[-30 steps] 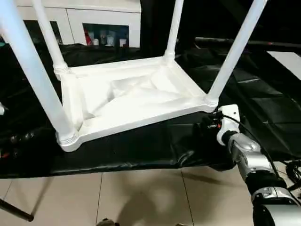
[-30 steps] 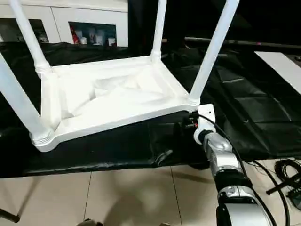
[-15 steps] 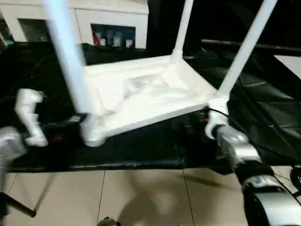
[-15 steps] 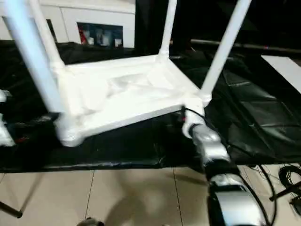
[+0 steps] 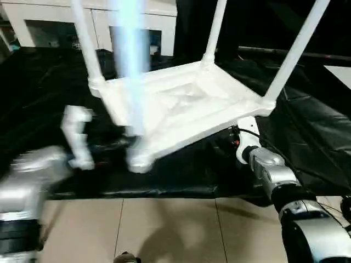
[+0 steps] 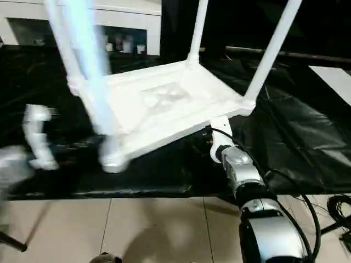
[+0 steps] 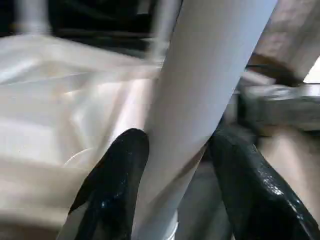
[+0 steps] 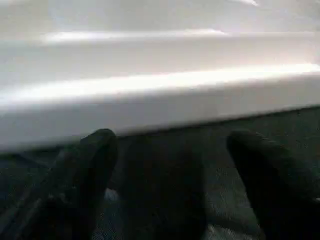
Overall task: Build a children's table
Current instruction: Rotate table base
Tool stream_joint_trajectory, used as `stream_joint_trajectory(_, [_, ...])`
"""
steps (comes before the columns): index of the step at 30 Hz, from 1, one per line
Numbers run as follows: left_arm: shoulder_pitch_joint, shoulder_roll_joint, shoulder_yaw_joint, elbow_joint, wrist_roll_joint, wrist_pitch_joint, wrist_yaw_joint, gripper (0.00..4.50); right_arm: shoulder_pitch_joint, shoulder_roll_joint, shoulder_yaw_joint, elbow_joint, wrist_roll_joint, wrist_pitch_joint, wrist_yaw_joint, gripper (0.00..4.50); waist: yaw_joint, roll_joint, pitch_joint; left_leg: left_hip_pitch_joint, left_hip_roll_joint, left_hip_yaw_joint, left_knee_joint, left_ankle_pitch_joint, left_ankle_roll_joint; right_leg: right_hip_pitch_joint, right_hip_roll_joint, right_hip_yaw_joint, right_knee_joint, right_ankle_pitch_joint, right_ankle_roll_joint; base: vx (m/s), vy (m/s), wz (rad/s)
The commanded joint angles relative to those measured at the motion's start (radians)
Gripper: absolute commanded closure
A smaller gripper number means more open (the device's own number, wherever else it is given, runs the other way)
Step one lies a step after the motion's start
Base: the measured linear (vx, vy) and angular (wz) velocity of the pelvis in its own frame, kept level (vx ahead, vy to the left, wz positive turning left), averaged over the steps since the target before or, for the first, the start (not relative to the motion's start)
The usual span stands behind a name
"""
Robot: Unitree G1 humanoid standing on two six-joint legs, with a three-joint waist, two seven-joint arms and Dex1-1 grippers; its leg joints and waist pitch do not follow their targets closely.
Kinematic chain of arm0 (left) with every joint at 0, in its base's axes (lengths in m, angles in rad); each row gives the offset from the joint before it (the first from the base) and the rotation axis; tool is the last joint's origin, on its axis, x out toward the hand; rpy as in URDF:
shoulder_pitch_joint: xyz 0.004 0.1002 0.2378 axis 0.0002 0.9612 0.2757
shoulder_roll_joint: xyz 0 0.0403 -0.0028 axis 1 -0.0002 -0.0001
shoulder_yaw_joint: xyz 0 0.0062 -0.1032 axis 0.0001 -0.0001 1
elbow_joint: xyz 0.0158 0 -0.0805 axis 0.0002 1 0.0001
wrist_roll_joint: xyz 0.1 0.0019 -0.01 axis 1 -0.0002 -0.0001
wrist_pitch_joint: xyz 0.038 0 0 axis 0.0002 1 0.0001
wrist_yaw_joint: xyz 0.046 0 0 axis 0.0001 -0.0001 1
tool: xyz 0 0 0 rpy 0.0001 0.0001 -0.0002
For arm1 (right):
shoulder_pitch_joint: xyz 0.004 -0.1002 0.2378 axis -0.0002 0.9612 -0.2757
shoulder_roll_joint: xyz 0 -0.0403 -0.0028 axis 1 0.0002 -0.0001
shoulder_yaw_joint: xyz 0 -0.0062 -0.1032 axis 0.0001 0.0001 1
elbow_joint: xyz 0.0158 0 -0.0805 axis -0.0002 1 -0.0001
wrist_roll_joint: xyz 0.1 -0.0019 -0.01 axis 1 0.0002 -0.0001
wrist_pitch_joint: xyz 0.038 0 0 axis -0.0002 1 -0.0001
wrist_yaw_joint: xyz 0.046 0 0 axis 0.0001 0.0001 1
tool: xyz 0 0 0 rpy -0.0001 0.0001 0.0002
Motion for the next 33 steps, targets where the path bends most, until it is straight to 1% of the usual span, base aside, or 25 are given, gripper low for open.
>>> stream_joint_trajectory(1, [-0.032,-0.015,-0.045,-0.05,-0.023,0.015,-0.012,2.08,-0.018,-0.007,0.004,0.017,-0.009,-0.013,0.012,0.17,-0.007,0.009,-0.063,0.032,0.021,-0.015,-0.079,-0.389,-0.072,0.023,-0.044,0.032,-0.084,-0.324,-0.158,0.0,0.0,0.0])
stream_joint_trajectory(2, [-0.037,-0.025,-0.059,-0.057,-0.025,0.02,-0.014,2.08,-0.021,-0.006,0.006,0.02,-0.011,-0.015,0.016,0.07,-0.01,0.008,-0.064,0.029,0.021,-0.016,-0.079,-0.374,-0.072,0.026,-0.042,0.031,-0.083,-0.316,-0.154,0.0,0.0,0.0])
stream_joint_trajectory(3, [-0.044,-0.037,-0.077,-0.064,-0.025,0.028,-0.016,2.08,-0.025,-0.004,0.009,0.025,-0.011,-0.018,0.028,0.07,-0.012,0.008,-0.064,0.029,0.021,-0.014,-0.077,-0.365,-0.066,0.026,-0.043,0.032,-0.083,-0.307,-0.152,0.0,0.0,0.0])
stream_joint_trajectory(4, [-0.049,-0.047,-0.089,-0.063,-0.019,0.029,-0.013,2.08,-0.027,-0.003,0.01,0.029,-0.011,-0.02,0.041,0.07,-0.015,0.005,-0.065,0.026,0.02,-0.014,-0.076,-0.358,-0.064,0.028,-0.042,0.032,-0.082,-0.303,-0.153,0.0,0.0,0.0])
stream_joint_trajectory(5, [-0.054,-0.055,-0.099,-0.06,-0.013,0.028,-0.011,2.08,-0.028,-0.002,0.011,0.031,-0.011,-0.022,0.051,0.07,-0.017,0.001,-0.066,0.021,0.019,-0.015,-0.076,-0.334,-0.059,0.033,-0.043,0.031,-0.081,-0.296,-0.151,0.0,0.0,0.0])
stream_joint_trajectory(6, [-0.068,-0.079,-0.126,-0.044,0.009,0.022,0.005,2.08,-0.029,0.003,0.014,0.033,-0.01,-0.024,0.084,0.07,-0.019,0.002,-0.066,0.023,0.02,-0.013,-0.075,-0.323,-0.055,0.031,-0.042,0.032,-0.081,-0.281,-0.154,0.0,0.0,0.0])
stream_joint_trajectory(7, [-0.071,-0.082,-0.129,-0.042,0.012,0.021,0.008,2.08,-0.029,0.004,0.015,0.033,-0.01,-0.024,0.089,0.07,-0.02,0.002,-0.067,0.023,0.02,-0.013,-0.073,-0.317,-0.052,0.032,-0.041,0.032,-0.08,-0.271,-0.158,0.0,0.0,0.0])
stream_joint_trajectory(8, [-0.083,-0.1,-0.148,-0.026,0.032,0.014,0.021,2.08,-0.028,0.008,0.02,0.03,-0.01,-0.022,0.115,0.07,-0.022,0.001,-0.067,0.022,0.02,-0.011,-0.073,-0.31,-0.044,0.032,-0.039,0.032,-0.08,-0.256,-0.163,0.0,0.0,0.0])
stream_joint_trajectory(10, [-0.099,-0.118,-0.171,-0.002,0.052,-0.003,0.033,2.08,-0.025,0.01,0.032,0.024,-0.012,-0.022,0.15,0.07,-0.022,0.0,-0.066,0.023,0.021,-0.012,-0.072,-0.307,-0.039,0.033,-0.041,0.031,-0.081,-0.257,-0.167,0.0,0.0,0.0])
stream_joint_trajectory(11, [-0.105,-0.124,-0.179,0.007,0.056,-0.007,0.039,2.08,-0.024,0.011,0.037,0.024,-0.013,-0.026,0.163,0.22,-0.024,0.002,-0.066,0.021,0.021,-0.012,-0.073,-0.308,-0.038,0.034,-0.04,0.031,-0.081,-0.258,-0.168,0.0,0.0,0.0])
stream_joint_trajectory(12, [-0.115,-0.134,-0.188,0.018,0.062,-0.016,0.046,2.08,-0.022,0.012,0.044,0.02,-0.015,-0.028,0.181,0.22,-0.028,0.002,-0.066,0.021,0.02,-0.012,-0.073,-0.31,-0.037,0.034,-0.04,0.031,-0.082,-0.262,-0.172,0.0,0.0,0.0])
stream_joint_trajectory(13, [-0.124,-0.144,-0.197,0.023,0.066,-0.019,0.05,2.08,-0.019,0.014,0.048,0.016,-0.016,-0.03,0.198,0.33,-0.028,0.002,-0.066,0.023,0.02,-0.013,-0.072,-0.313,-0.038,0.033,-0.041,0.03,-0.083,-0.267,-0.172,0.0,0.0,0.0])
stream_joint_trajectory(14, [-0.138,-0.159,-0.208,0.032,0.072,-0.025,0.055,2.08,-0.018,0.015,0.052,0.014,-0.017,-0.032,0.215,0.44,-0.032,0.003,-0.066,0.022,0.021,-0.014,-0.073,-0.322,-0.037,0.033,-0.041,0.03,-0.083,-0.276,-0.174,0.0,0.0,0.0])
stream_joint_trajectory(15, [-0.143,-0.164,-0.211,0.035,0.073,-0.027,0.058,2.08,-0.018,0.015,0.053,0.013,-0.018,-0.034,0.218,0.53,-0.033,0.002,-0.066,0.024,0.021,-0.013,-0.072,-0.328,-0.037,0.032,-0.041,0.03,-0.086,-0.286,-0.175,0.0,0.0,0.0])
stream_joint_trajectory(16, [-0.149,-0.17,-0.214,0.039,0.075,-0.028,0.061,2.08,-0.019,0.015,0.054,0.015,-0.02,-0.036,0.222,0.53,-0.033,0.003,-0.066,0.025,0.022,-0.014,-0.072,-0.33,-0.038,0.032,-0.042,0.03,-0.086,-0.289,-0.177,0.0,0.0,0.0])
stream_joint_trajectory(17, [-0.158,-0.178,-0.217,0.045,0.079,-0.034,0.065,2.08,-0.021,0.015,0.054,0.017,-0.022,-0.038,0.221,0.53,-0.034,0.001,-0.066,0.023,0.022,-0.014,-0.072,-0.329,-0.037,0.033,-0.042,0.03,-0.086,-0.291,-0.178,0.0,0.0,0.0])
stream_joint_trajectory(18, [-0.167,-0.188,-0.22,0.053,0.085,-0.041,0.07,2.08,-0.024,0.015,0.054,0.02,-0.025,-0.04,0.221,0.53,-0.035,0.003,-0.065,0.027,0.022,-0.013,-0.072,-0.336,-0.037,0.03,-0.041,0.03,-0.088,-0.299,-0.178,0.0,0.0,0.0])
stream_joint_trajectory(20, [-0.183,-0.204,-0.232,0.065,0.093,-0.049,0.07,2.08,-0.029,0.017,0.052,0.023,-0.025,-0.043,0.231,0.53,-0.036,0.004,-0.065,0.025,0.022,-0.015,-0.073,-0.342,-0.038,0.031,-0.042,0.029,-0.089,-0.31,-0.177,0.0,0.0,0.0])
stream_joint_trajectory(21, [-0.188,-0.21,-0.237,0.067,0.093,-0.051,0.068,2.08,-0.03,0.018,0.053,0.023,-0.024,-0.044,0.239,0.53,-0.035,0.003,-0.065,0.026,0.022,-0.014,-0.072,-0.342,-0.038,0.03,-0.042,0.029,-0.089,-0.306,-0.179,0.0,0.0,0.0])
stream_joint_trajectory(22, [-0.194,-0.217,-0.244,0.071,0.092,-0.054,0.068,2.08,-0.032,0.02,0.055,0.022,-0.023,-0.045,0.253,0.53,-0.036,0.002,-0.066,0.023,0.022,-0.015,-0.073,-0.34,-0.036,0.033,-0.043,0.029,-0.088,-0.305,-0.179,0.0,0.0,0.0])
stream_joint_trajectory(27, [-0.217,-0.254,-0.269,0.073,0.084,-0.058,0.061,2.08,-0.037,0.04,0.074,0.022,-0.029,-0.05,0.305,0.53,-0.037,0.001,-0.067,0.022,0.023,-0.015,-0.072,-0.319,-0.026,0.034,-0.043,0.028,-0.085,-0.274,-0.194,0.0,0.0,0.0])
stream_joint_trajectory(31, [-0.233,-0.295,-0.292,0.072,0.077,-0.052,0.053,2.08,-0.049,0.066,0.083,0.039,-0.033,-0.057,0.332,0.53,-0.038,0.003,-0.068,0.021,0.023,-0.014,-0.071,-0.31,-0.022,0.036,-0.044,0.029,-0.083,-0.25,-0.207,0.0,0.0,0.0])
stream_joint_trajectory(32, [-0.236,-0.3,-0.297,0.072,0.078,-0.052,0.051,2.08,-0.052,0.071,0.085,0.042,-0.035,-0.059,0.335,0.53,-0.04,0.001,-0.068,0.02,0.024,-0.015,-0.071,-0.308,-0.021,0.037,-0.043,0.028,-0.083,-0.241,-0.213,0.0,0.0,0.0])
stream_joint_trajectory(33, [-0.241,-0.31,-0.308,0.078,0.083,-0.057,0.049,2.08,-0.058,0.082,0.088,0.049,-0.039,-0.063,0.341,0.53,-0.042,0.003,-0.068,0.02,0.024,-0.015,-0.071,-0.306,-0.019,0.038,-0.043,0.028,-0.083,-0.232,-0.218,0.0,0.0,0.0])
